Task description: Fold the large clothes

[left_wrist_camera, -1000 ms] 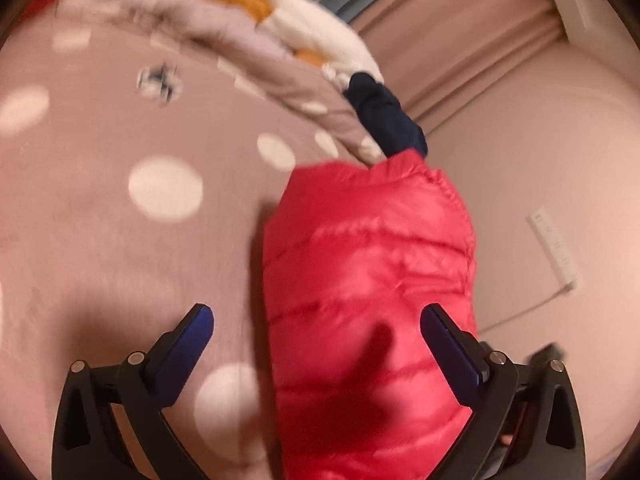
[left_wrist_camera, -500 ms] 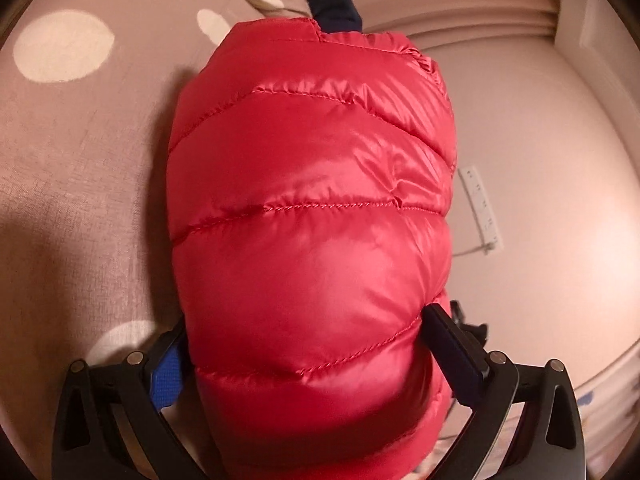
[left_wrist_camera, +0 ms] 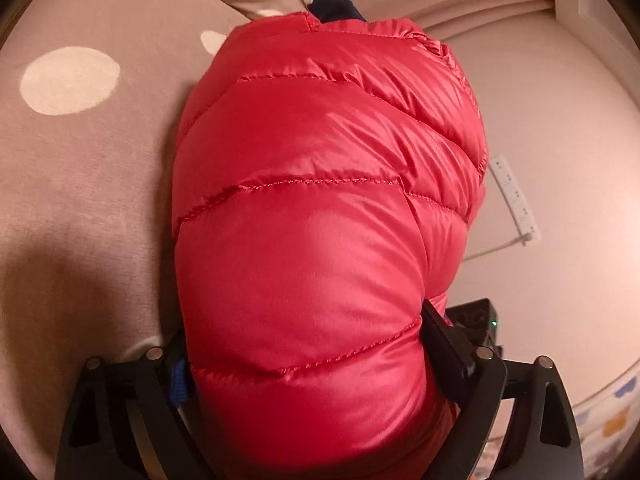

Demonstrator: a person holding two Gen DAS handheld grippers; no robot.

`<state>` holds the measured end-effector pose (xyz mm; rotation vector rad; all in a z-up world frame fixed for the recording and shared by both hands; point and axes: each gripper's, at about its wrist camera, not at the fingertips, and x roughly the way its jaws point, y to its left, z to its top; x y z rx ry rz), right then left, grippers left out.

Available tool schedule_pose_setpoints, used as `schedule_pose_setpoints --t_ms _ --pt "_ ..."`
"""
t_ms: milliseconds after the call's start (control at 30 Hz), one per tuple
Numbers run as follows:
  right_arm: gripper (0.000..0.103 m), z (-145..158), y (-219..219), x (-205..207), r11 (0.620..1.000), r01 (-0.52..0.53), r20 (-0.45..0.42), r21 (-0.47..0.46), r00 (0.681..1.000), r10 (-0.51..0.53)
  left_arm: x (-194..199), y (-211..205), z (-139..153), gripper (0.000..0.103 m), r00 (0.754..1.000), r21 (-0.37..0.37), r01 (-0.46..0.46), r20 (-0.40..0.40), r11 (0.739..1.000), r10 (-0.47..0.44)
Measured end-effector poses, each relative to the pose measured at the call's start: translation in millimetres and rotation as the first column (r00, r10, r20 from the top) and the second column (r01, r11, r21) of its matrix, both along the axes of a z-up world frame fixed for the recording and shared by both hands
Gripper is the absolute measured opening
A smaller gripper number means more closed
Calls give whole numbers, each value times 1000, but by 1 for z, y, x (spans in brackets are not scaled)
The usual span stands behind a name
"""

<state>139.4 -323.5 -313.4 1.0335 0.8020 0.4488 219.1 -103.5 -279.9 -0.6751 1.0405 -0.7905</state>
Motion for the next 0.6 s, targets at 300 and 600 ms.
schedule_pose_setpoints --t_ms 300,600 --pt "56 -2 -4 2 1000 9 19 -14 1000 -8 -10 -12 7 91 1000 24 -13 14 1000 13" --pt "56 -2 -2 -4 1000 17 26 -20 1000 -17 -12 0 15 91 1000 41 -22 16 999 22"
